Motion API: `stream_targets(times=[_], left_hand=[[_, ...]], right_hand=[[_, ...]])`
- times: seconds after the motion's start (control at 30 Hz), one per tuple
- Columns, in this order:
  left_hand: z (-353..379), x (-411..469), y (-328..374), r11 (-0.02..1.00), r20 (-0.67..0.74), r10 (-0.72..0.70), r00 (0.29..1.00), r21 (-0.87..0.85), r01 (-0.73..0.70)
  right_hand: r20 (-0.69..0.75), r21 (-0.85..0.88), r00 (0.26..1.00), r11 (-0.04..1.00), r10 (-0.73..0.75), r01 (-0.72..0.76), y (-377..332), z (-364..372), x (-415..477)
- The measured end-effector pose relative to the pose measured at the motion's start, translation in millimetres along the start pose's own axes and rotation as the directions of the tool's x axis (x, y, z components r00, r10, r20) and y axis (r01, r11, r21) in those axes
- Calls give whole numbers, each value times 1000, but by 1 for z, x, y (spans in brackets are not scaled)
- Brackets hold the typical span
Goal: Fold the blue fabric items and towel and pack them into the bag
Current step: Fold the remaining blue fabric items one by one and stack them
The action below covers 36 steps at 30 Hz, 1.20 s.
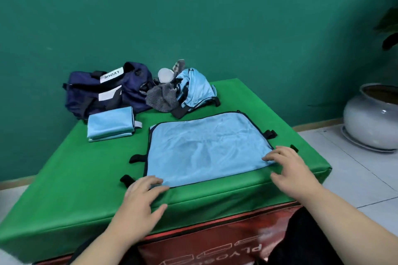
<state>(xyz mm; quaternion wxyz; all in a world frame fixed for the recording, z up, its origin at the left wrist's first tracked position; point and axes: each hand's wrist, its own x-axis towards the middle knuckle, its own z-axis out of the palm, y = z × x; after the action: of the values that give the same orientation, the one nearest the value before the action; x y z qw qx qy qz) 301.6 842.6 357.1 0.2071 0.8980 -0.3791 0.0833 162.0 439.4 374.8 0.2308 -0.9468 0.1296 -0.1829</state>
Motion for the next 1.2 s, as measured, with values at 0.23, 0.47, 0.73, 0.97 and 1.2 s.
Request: stream_targets(times=[0.23,0.47,0.73,0.97,1.2], left_hand=[[-16,-6,-35,994,-128,12,992,109,3],[-9,2,-44,995,-150,31,988,100,-16],[-6,11,-47,998,-146,-62,987,-7,62],[-5,13,-54,977,-142,-153,978,-168,129],[-14,22,-67,984,-45,-80,996,-163,71]], right_hand=[[5,-119,996,989,-93,93,3,1,11],[-25,-157,997,986,-69,64,43,-9,8],[8,-111,997,991,-75,75,46,-4,25],[-1,-57,999,997,-51,51,49,-9,36],[58,90,997,994,53,-58,59,-5,38]])
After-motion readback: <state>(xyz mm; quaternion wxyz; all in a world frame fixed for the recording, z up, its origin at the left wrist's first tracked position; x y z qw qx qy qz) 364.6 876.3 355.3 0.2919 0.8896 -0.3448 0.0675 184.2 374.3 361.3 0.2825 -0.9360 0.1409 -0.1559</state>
